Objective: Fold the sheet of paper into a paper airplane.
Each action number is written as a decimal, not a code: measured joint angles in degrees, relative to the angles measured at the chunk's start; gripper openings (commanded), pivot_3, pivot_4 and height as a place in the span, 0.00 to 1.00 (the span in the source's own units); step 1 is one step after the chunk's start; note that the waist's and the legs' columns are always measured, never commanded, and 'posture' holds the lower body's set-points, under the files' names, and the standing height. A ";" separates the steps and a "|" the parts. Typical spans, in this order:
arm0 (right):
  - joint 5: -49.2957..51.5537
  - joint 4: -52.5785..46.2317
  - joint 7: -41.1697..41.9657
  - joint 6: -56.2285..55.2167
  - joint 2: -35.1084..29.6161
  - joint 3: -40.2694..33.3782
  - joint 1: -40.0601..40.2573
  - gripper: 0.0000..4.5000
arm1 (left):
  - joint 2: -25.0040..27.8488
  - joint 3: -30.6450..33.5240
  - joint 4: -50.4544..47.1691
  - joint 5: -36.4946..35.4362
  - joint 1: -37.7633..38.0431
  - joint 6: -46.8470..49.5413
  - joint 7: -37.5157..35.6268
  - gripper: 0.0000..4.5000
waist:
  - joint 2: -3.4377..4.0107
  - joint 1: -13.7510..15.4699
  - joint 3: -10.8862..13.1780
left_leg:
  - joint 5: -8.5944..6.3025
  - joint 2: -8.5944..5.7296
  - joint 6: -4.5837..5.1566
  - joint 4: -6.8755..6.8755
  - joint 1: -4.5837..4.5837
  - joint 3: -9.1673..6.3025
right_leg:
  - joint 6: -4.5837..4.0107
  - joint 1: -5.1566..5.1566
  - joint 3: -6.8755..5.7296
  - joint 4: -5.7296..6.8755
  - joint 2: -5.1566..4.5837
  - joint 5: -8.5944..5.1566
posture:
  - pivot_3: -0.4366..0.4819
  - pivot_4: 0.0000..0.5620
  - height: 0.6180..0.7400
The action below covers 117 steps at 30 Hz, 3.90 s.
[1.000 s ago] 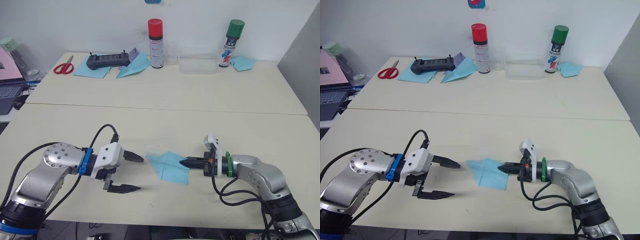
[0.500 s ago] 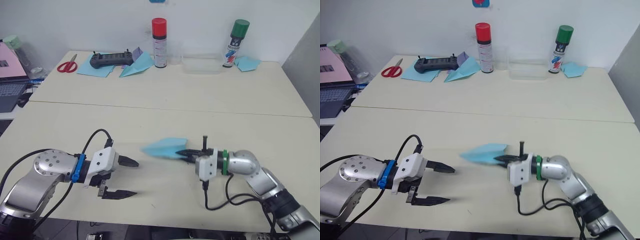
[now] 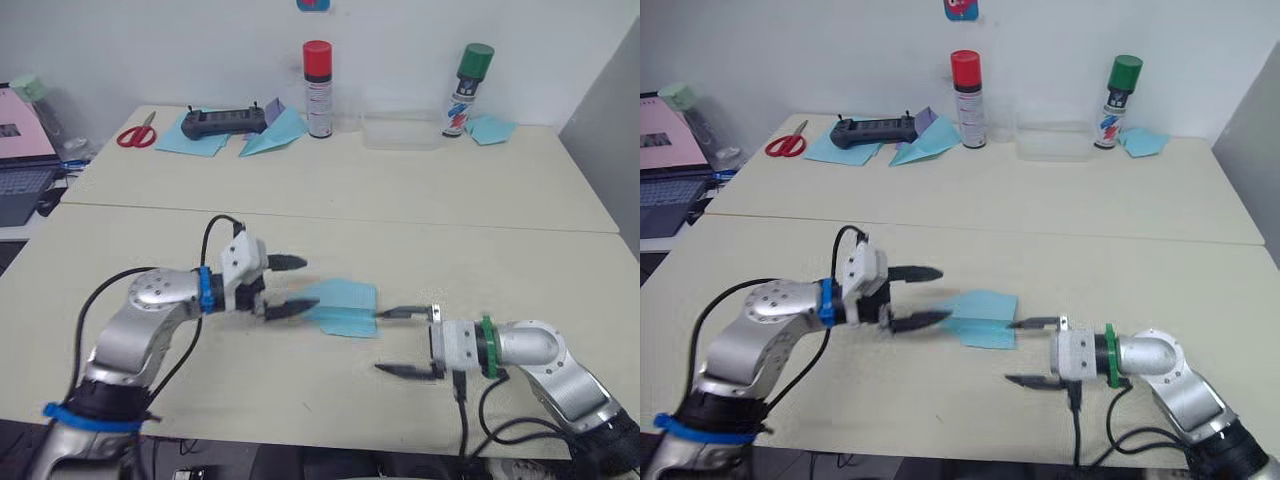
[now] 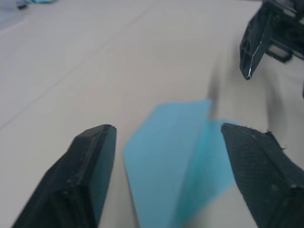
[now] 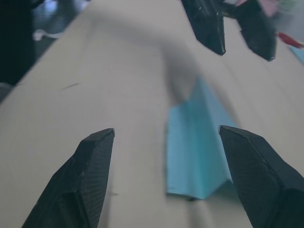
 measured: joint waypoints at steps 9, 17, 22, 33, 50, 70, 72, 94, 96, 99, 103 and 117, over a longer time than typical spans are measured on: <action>-0.50 0.84 -4.01 7.67 4.36 -1.31 -1.88 0.81 | -1.46 -7.02 4.17 6.53 0.53 2.03 2.79 0.01 | 0.00 0.03 0.00 | 0.00 -0.03 0.00 0.02 -0.06 -0.09 | -0.01 -0.04 -0.06 0.12 -0.01 -0.01 | 0.48 0.27 1.00; -0.99 -0.86 -3.95 14.26 2.84 -1.52 0.85 0.81 | 2.45 -7.78 -0.92 6.71 4.60 3.29 -0.39 0.01 | 0.01 -0.03 0.00 | 0.00 -0.02 0.00 0.06 -0.02 -0.08 | -0.02 -0.04 -0.04 0.17 0.00 -0.02 | 0.48 0.27 1.00; 2.73 -2.88 -4.40 22.94 3.44 -3.38 0.83 0.81 | 3.44 -7.91 -0.92 8.16 6.43 1.60 -1.10 0.01 | 0.01 -0.09 0.00 | 0.00 -0.02 0.00 0.18 -0.05 -0.08 | -0.02 -0.03 -0.03 0.19 0.00 -0.02 | 0.48 0.27 1.00; 13.15 -2.87 -8.52 43.48 7.53 -9.20 -3.64 0.81 | 4.04 -7.91 0.25 11.40 9.40 -7.07 -1.52 0.01 | 0.01 -0.21 0.00 | 0.00 -0.02 0.00 0.19 -0.05 -0.06 | -0.02 -0.02 -0.01 0.20 -0.01 -0.02 | 0.48 0.27 1.00; 18.09 11.89 -8.75 54.83 15.48 -7.70 -11.96 0.77 | 3.73 -7.15 0.58 9.69 9.86 -5.15 -1.81 0.00 | 0.07 -0.54 -0.04 | -0.01 -0.01 0.01 0.28 -0.01 -0.03 | 0.01 0.00 0.02 0.21 0.02 0.02 | 0.48 0.27 1.00; 4.89 6.54 3.25 32.47 9.91 3.67 -9.64 0.01 | 5.12 -6.43 2.50 7.67 9.22 -3.65 -3.38 0.00 | 0.08 -0.64 -0.04 | -0.01 0.04 0.00 0.21 -0.01 -0.03 | -0.02 -0.07 0.01 0.21 0.06 0.00 | 0.48 0.27 1.00; 2.90 5.89 4.85 28.77 8.93 4.99 -8.82 0.01 | 5.40 -6.34 2.67 7.47 9.10 -3.28 -3.50 0.00 | 0.08 -0.65 -0.04 | -0.01 0.04 0.00 0.21 0.00 -0.03 | -0.02 -0.06 0.01 0.21 0.06 0.00 | 0.48 0.27 1.00; -12.68 12.15 7.36 7.28 7.59 11.30 -9.56 0.01 | 9.63 -2.35 0.84 -4.13 1.30 13.08 -9.57 0.00 | 0.01 -0.42 -0.02 | 0.00 0.04 0.00 0.29 -0.04 -0.07 | -0.02 -0.03 -0.03 0.21 0.07 0.01 | 0.48 0.27 1.00; -12.63 12.14 7.38 7.32 7.66 11.30 -9.54 0.01 | 8.47 -2.30 -0.57 -4.86 -0.57 13.91 -9.23 0.00 | 0.02 -0.48 -0.02 | 0.00 0.01 0.00 0.28 -0.03 -0.03 | -0.01 -0.02 0.02 0.21 0.05 0.01 | 0.48 0.27 1.00; -12.58 12.10 7.38 7.36 7.79 11.36 -9.53 0.01 | 6.14 -3.68 -0.82 -3.98 -1.06 13.20 -7.85 0.00 | 0.02 -0.47 -0.02 | 0.00 0.01 0.00 0.26 -0.03 -0.04 | -0.01 -0.04 0.01 0.21 0.06 0.01 | 0.48 0.27 1.00; -12.51 11.97 7.45 7.68 7.79 11.33 -9.54 0.01 | 5.59 -8.55 3.36 2.63 -0.88 6.93 -7.22 0.00 | 0.02 -0.45 -0.02 | 0.00 0.01 0.00 0.26 -0.03 -0.06 | -0.01 -0.04 0.00 0.21 0.07 0.01 | 0.48 0.27 1.00; -7.85 6.38 12.48 14.80 5.22 9.61 -8.94 0.38 | 1.04 -12.46 13.01 10.58 -3.14 -6.37 -8.31 0.00 | 0.03 0.94 -0.03 | 0.00 -0.11 0.00 0.40 -0.02 -0.07 | 0.04 0.08 0.00 0.18 -0.04 0.04 | 0.48 0.27 1.00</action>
